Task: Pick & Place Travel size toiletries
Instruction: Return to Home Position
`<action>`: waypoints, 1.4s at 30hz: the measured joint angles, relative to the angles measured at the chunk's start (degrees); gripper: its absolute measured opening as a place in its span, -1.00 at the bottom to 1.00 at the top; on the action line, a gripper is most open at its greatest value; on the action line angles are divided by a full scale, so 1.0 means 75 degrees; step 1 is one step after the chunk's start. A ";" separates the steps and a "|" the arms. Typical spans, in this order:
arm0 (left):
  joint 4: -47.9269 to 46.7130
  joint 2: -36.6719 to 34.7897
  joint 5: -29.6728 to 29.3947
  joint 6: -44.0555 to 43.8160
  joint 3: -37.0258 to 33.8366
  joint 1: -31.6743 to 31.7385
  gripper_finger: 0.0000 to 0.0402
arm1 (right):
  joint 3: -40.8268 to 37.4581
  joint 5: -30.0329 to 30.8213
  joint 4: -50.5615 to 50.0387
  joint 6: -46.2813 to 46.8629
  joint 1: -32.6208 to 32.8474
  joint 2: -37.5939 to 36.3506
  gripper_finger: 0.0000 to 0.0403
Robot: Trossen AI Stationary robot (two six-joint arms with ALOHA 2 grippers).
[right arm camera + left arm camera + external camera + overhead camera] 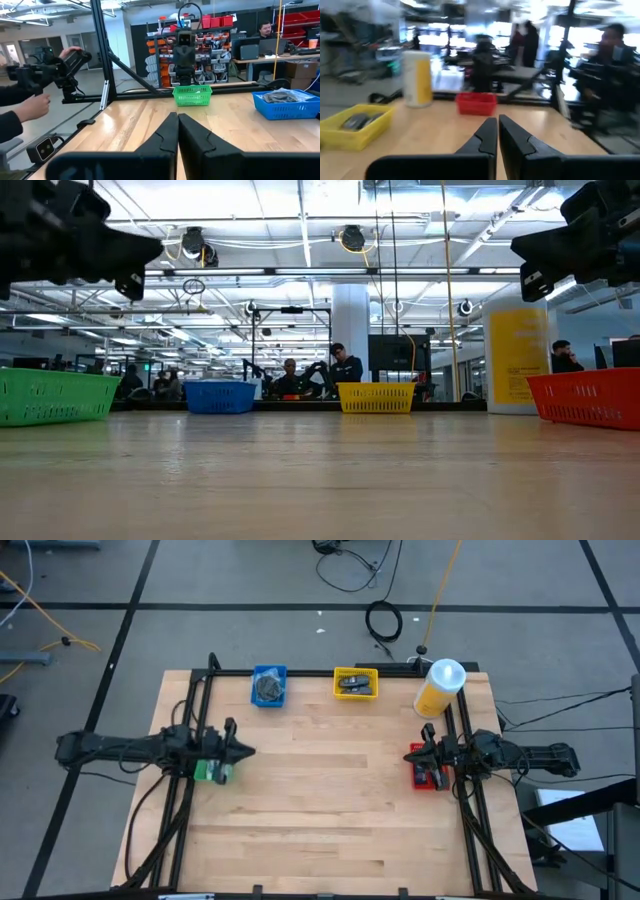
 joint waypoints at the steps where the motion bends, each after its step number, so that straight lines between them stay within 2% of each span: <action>1: -0.0213 -0.0190 0.0243 0.0127 -0.0002 0.0000 -0.92 | 0.0000 -0.0003 0.0000 0.0001 0.0000 0.0002 -0.98; 5: -0.1236 -0.1047 0.0971 0.0457 -0.0018 0.0004 -0.92 | 0.0000 -0.0003 -0.0001 -0.0001 0.0000 0.0002 -0.99; 9: -0.2529 -0.1761 0.1034 0.0621 -0.0026 0.0006 -0.92 | 0.0000 -0.0002 -0.0002 0.0000 0.0000 0.0003 -0.98; 12: -0.3025 -0.2240 0.1032 0.0739 -0.0020 0.0006 -0.92 | 0.0000 0.0000 0.0000 0.0001 0.0000 0.0005 -0.98; 15: -0.3157 -0.2579 0.0672 0.0898 -0.0011 -0.0060 -0.92 | 0.0000 -0.0001 0.0000 0.0001 0.0001 0.0005 -0.98; 18: -0.3355 -0.2838 -0.0415 0.1283 -0.0009 -0.0313 -0.92 | 0.0000 0.0000 0.0002 0.0001 0.0003 0.0005 -0.98; 20: -0.3414 -0.2836 -0.0999 0.1555 0.0006 -0.0496 -0.92 | 0.0000 -0.0003 0.0000 0.0001 0.0000 0.0005 -0.98; 23: -0.3440 -0.2836 -0.0895 0.2040 0.0015 -0.0655 -0.92 | 0.0000 0.0000 0.0002 0.0001 0.0002 0.0005 -0.98; 42: -0.3267 -0.2830 -0.0929 0.2154 0.0002 -0.0629 -0.92 | 0.0000 -0.0003 0.0003 0.0000 0.0000 0.0005 -0.98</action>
